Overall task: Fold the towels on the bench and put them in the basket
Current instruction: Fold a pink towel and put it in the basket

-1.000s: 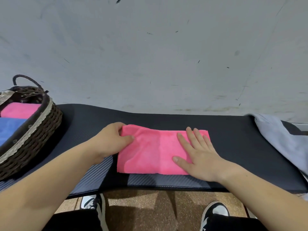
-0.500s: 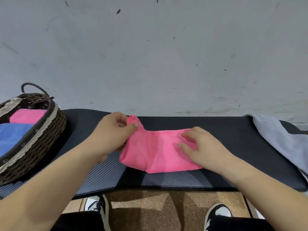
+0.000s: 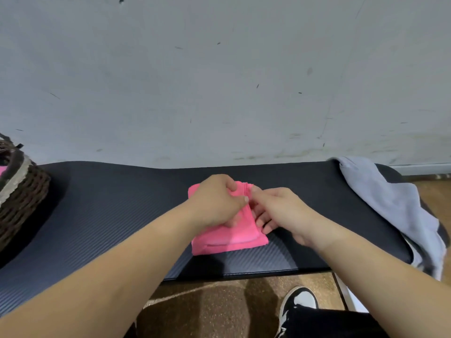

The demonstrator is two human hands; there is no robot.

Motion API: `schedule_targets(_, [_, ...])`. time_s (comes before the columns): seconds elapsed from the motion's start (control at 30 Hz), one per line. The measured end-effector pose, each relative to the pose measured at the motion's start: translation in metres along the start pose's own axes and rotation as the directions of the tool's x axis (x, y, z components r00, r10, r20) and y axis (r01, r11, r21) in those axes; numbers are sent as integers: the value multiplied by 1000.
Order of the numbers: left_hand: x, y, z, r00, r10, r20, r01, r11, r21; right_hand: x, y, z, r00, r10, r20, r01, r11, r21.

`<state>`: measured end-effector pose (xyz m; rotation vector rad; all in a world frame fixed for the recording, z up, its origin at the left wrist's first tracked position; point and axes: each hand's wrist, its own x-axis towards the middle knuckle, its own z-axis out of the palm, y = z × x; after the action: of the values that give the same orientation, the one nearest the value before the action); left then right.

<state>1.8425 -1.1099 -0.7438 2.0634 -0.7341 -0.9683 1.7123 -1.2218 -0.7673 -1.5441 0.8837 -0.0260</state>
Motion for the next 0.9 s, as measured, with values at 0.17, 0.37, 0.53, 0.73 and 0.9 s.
schedule_targets(0.17, [-11, -10, -19, 948, 317, -17, -297, 904, 308, 4, 3, 6, 998, -34, -47, 30, 997, -73])
schedule_targets(0.37, [-21, -34, -45, 911, 374, 174, -390, 642, 660, 12, 1, 18, 986, -102, -135, 59, 955, -290])
schedule_targets(0.53, [-24, -48, -40, 919, 289, 268, -393, 626, 674, 10, 0, 12, 988, -78, -135, 20, 923, -384])
schedule_targets(0.73, [-18, -64, -16, 911, 236, 337, -408, 397, 822, 10, 1, 0, 948, -259, -184, 71, 738, -672])
schedule_targets(0.9, [-16, -83, -11, 889, 334, 314, -433, 386, 815, 6, 3, -1, 933, -335, 130, 314, 586, -747])
